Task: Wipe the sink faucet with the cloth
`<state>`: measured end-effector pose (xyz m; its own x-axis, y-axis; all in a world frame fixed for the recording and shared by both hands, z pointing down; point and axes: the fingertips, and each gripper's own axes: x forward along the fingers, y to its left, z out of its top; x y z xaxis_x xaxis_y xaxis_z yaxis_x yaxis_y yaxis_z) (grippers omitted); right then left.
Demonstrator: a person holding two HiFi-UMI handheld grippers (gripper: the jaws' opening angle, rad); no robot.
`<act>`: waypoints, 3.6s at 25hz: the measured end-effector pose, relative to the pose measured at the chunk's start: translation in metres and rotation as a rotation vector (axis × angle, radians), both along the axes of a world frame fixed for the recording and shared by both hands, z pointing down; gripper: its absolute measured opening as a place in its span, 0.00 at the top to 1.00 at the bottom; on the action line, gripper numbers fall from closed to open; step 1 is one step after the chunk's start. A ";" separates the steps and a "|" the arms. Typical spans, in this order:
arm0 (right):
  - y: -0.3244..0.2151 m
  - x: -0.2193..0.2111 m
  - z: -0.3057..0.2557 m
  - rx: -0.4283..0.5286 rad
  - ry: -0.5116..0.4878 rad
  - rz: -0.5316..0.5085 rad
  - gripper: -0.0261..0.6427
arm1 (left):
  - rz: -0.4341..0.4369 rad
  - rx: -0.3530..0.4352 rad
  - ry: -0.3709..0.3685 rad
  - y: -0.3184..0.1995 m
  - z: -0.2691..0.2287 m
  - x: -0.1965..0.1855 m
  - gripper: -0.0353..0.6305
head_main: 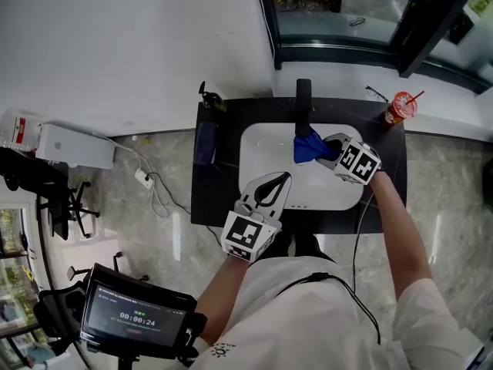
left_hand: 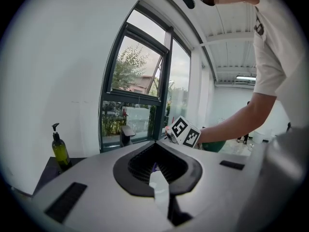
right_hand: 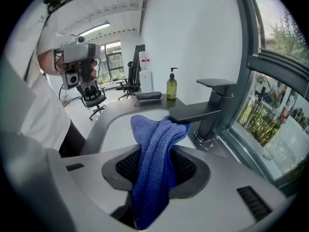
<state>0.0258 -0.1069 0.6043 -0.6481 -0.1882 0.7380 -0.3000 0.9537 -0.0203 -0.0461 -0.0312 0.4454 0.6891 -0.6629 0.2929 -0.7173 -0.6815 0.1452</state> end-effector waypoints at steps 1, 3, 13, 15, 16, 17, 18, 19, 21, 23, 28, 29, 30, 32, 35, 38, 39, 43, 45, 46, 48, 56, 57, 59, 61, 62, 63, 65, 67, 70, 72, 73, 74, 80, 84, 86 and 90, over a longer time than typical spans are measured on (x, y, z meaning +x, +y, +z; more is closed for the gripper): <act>-0.002 -0.001 0.000 -0.002 -0.009 0.007 0.74 | 0.004 -0.005 -0.003 -0.005 0.002 0.000 0.96; -0.007 -0.001 -0.001 -0.005 -0.035 0.033 0.74 | 0.015 -0.005 -0.004 -0.020 0.008 0.000 0.96; 0.045 0.057 -0.046 0.056 -0.182 0.414 0.74 | 0.160 0.040 0.018 -0.011 -0.006 0.041 0.96; 0.062 0.080 -0.053 0.072 -0.192 0.492 0.74 | 0.209 0.046 0.030 -0.002 -0.010 0.062 0.96; 0.068 0.089 -0.057 0.077 -0.202 0.526 0.74 | 0.234 0.047 0.034 0.001 -0.012 0.071 0.96; 0.073 0.097 -0.061 0.081 -0.211 0.558 0.74 | 0.257 0.046 0.039 0.002 -0.013 0.079 0.96; 0.075 0.103 -0.066 0.086 -0.219 0.587 0.74 | 0.279 0.044 0.044 0.001 -0.014 0.086 0.96; 0.078 0.109 -0.071 0.091 -0.225 0.615 0.74 | 0.302 0.040 0.049 0.001 -0.015 0.093 0.96; 0.085 0.120 -0.079 0.104 -0.230 0.666 0.74 | 0.347 0.037 0.059 0.003 -0.018 0.106 0.96; 0.096 0.132 -0.082 0.116 -0.228 0.712 0.74 | 0.388 0.039 0.064 0.011 -0.020 0.120 0.96; 0.120 0.158 -0.081 0.126 -0.229 0.813 0.74 | 0.473 0.048 0.071 0.024 -0.022 0.148 0.96; 0.124 0.161 -0.081 0.126 -0.226 0.826 0.74 | 0.485 0.047 0.072 0.026 -0.023 0.151 0.96; 0.128 0.164 -0.081 0.125 -0.223 0.837 0.74 | 0.495 0.047 0.073 0.028 -0.024 0.154 0.96; 0.133 0.169 -0.081 0.126 -0.221 0.853 0.74 | 0.508 0.045 0.073 0.031 -0.024 0.158 0.96; 0.131 0.169 -0.083 0.125 -0.228 0.855 0.74 | 0.514 0.041 0.070 0.035 -0.026 0.159 0.96; 0.107 0.153 -0.090 0.138 -0.232 0.797 0.74 | 0.496 0.034 0.061 0.034 -0.027 0.151 0.96; 0.095 0.142 -0.093 0.145 -0.236 0.763 0.74 | 0.485 0.030 0.057 0.032 -0.026 0.147 0.96; 0.042 0.098 -0.100 0.190 -0.211 0.626 0.74 | 0.436 0.023 0.042 0.021 -0.021 0.129 0.96; 0.021 0.089 -0.104 0.209 -0.209 0.607 0.74 | 0.413 0.025 0.038 0.015 -0.018 0.120 0.96; 0.013 0.090 -0.106 0.220 -0.209 0.617 0.74 | 0.402 0.027 0.037 0.013 -0.018 0.116 0.96; 0.004 0.102 -0.108 0.239 -0.202 0.661 0.74 | 0.385 0.028 0.035 0.010 -0.016 0.110 0.96; 0.036 0.198 -0.075 0.219 -0.130 0.928 0.74 | 0.378 0.019 0.034 0.007 -0.011 0.103 0.96; 0.047 0.208 -0.070 0.204 -0.127 0.962 0.74 | 0.385 0.020 0.036 0.009 -0.013 0.106 0.96; 0.067 0.223 -0.054 0.165 -0.118 1.017 0.74 | 0.399 0.022 0.039 0.011 -0.015 0.112 0.96; 0.080 0.233 -0.026 0.118 -0.097 1.053 0.74 | 0.415 0.020 0.038 0.007 -0.010 0.118 0.96; 0.086 0.236 -0.011 0.093 -0.086 1.067 0.74 | 0.422 0.018 0.037 0.005 -0.007 0.121 0.96; 0.092 0.238 0.002 0.070 -0.076 1.079 0.74 | 0.428 0.015 0.036 0.005 -0.005 0.123 0.96; 0.107 0.239 0.019 0.033 -0.055 1.094 0.74 | 0.436 0.012 0.034 0.008 -0.005 0.126 0.96; 0.119 0.238 0.030 0.005 -0.039 1.102 0.74 | 0.439 0.010 0.031 0.010 -0.007 0.126 0.96; 0.126 0.242 0.041 -0.014 -0.027 1.127 0.74 | 0.439 0.008 0.024 0.012 -0.007 0.124 0.96; 0.127 0.246 0.044 -0.015 -0.023 1.143 0.74 | 0.436 0.009 0.020 0.014 -0.007 0.123 0.96; 0.128 0.247 0.044 -0.012 -0.017 1.144 0.74 | 0.433 0.011 0.019 0.015 -0.008 0.122 0.96; 0.129 0.248 0.042 -0.004 -0.001 1.143 0.74 | 0.429 0.012 0.018 0.016 -0.009 0.121 0.96; 0.135 0.258 0.041 0.093 0.242 1.100 0.74 | 0.420 0.012 0.017 0.019 -0.012 0.114 0.96; 0.135 0.240 0.043 0.073 0.230 1.035 0.61 | 0.420 0.010 0.021 0.021 -0.012 0.112 0.96; 0.134 0.232 0.039 0.076 0.219 1.014 0.61 | 0.421 0.012 0.026 0.022 -0.013 0.113 0.96; 0.136 0.224 0.032 0.093 0.211 0.995 0.61 | 0.417 0.030 0.038 0.023 -0.018 0.113 0.96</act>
